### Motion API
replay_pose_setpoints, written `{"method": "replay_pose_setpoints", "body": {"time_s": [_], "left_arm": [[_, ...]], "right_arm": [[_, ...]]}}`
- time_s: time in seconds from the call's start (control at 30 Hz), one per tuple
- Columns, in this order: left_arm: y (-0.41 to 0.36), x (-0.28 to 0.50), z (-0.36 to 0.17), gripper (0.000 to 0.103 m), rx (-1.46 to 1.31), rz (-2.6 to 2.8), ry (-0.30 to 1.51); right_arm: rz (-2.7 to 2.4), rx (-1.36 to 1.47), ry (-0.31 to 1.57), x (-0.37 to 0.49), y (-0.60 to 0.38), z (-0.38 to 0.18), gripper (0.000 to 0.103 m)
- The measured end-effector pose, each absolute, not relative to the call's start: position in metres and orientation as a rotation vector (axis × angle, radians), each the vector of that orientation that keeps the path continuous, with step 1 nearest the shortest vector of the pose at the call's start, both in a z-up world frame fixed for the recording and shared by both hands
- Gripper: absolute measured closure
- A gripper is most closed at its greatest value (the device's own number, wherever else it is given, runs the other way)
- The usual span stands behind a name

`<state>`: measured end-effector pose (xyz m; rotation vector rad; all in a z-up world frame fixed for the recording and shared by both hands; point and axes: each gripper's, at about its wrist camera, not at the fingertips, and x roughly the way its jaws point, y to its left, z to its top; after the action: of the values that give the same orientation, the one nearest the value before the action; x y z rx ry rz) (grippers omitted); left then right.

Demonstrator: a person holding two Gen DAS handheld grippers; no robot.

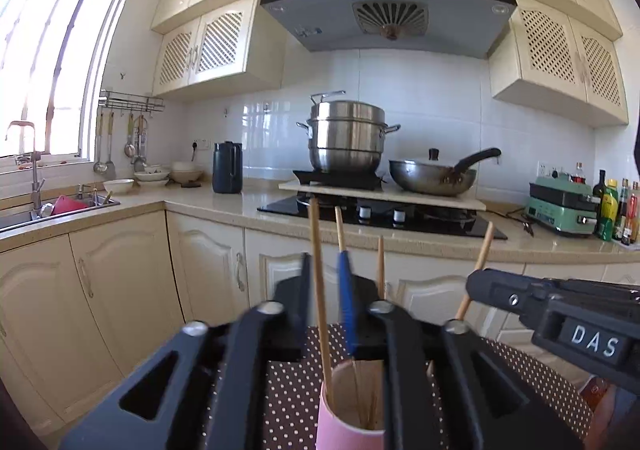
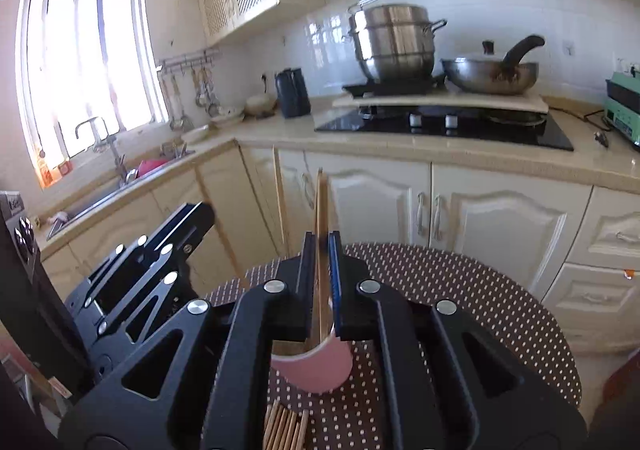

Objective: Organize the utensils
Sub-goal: 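Lower the chopsticks into the pink cup and open both grippers, then withdraw both open grippers from the cup back toward the chopstick row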

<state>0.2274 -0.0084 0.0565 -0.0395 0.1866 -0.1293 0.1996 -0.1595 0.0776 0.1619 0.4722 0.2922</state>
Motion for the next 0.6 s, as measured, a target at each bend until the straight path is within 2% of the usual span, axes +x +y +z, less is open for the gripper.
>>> {"method": "replay_pose_setpoints", "body": {"time_s": [0.03,0.1,0.2,0.37,0.6], "left_arm": [[-0.007,0.225,0.055,0.067,-0.04,-0.136,0.187],[-0.005,0.217,0.051,0.064,-0.044,-0.134,0.178],[0.001,0.208,0.05,0.058,-0.044,-0.139,0.184],[0.005,0.191,0.046,0.057,-0.042,-0.143,0.19],[0.007,0.168,0.044,0.051,-0.031,-0.148,0.193]], "right_arm": [[0.289,0.158,0.492,0.198,-0.16,0.073,0.083],[0.264,0.145,0.496,0.194,-0.163,0.069,0.032],[0.222,0.126,0.453,0.181,-0.172,0.065,0.031],[0.212,0.133,0.47,0.172,-0.18,0.061,0.03],[0.189,0.111,0.458,0.157,-0.185,0.057,0.013]]}}
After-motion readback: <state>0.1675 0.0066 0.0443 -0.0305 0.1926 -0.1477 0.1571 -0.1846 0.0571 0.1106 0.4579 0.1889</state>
